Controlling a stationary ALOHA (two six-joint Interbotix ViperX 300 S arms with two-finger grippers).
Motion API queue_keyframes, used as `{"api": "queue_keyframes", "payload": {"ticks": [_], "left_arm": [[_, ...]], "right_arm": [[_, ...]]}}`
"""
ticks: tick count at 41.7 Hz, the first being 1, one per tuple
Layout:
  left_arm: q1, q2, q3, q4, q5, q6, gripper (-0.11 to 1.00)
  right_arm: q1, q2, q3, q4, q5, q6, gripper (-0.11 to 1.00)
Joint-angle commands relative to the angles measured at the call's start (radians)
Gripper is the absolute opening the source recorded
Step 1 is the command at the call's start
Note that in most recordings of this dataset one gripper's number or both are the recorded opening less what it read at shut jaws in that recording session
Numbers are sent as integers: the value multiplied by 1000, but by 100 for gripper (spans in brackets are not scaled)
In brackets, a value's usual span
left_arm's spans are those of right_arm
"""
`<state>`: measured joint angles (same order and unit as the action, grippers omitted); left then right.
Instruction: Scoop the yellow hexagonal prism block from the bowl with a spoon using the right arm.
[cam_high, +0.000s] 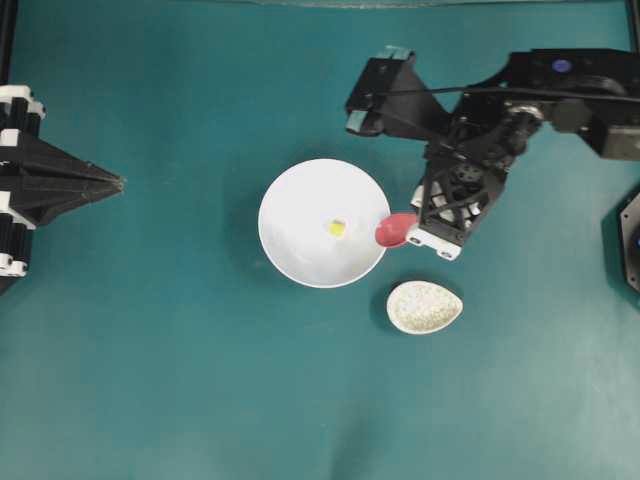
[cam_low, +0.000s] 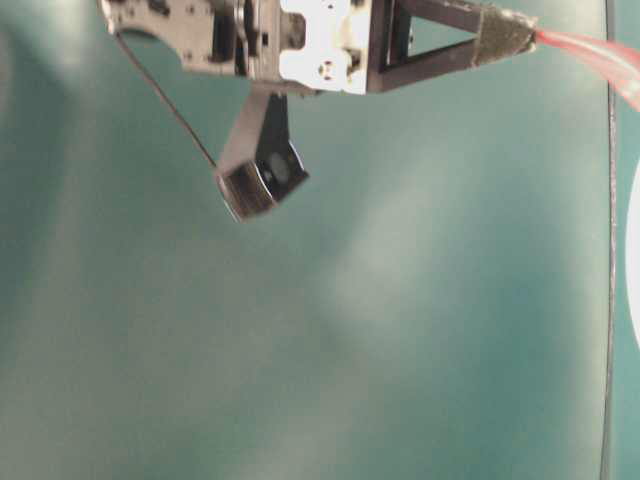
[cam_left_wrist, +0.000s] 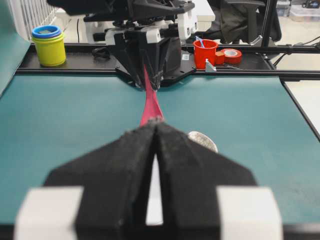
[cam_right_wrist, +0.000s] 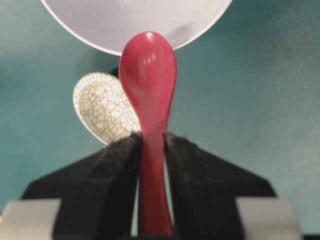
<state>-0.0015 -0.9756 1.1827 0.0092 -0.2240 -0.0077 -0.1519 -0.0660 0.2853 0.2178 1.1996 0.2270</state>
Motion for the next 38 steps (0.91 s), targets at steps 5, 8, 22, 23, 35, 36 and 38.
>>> {"api": "queue_keyframes", "payload": {"ticks": [5, 8, 22, 23, 35, 36, 38], "left_arm": [[-2, 9, -23, 2, -5, 0, 0], [0, 9, -21, 3, -5, 0, 0], [0, 9, -21, 3, -5, 3, 0], [0, 9, -21, 3, -5, 3, 0], [0, 9, -21, 2, -5, 3, 0], [-2, 9, -21, 3, -5, 3, 0], [0, 9, -21, 2, -5, 3, 0]], "right_arm": [[-2, 40, -107, -2, 61, 2, 23], [-6, 60, -137, -6, 86, 2, 23], [-15, 118, -209, -8, 138, 3, 23], [-17, 123, -212, -6, 140, 3, 23], [-25, 175, -213, -12, 138, 0, 23], [-25, 179, -213, -14, 135, -2, 23], [-25, 186, -213, -14, 129, -5, 23]]}}
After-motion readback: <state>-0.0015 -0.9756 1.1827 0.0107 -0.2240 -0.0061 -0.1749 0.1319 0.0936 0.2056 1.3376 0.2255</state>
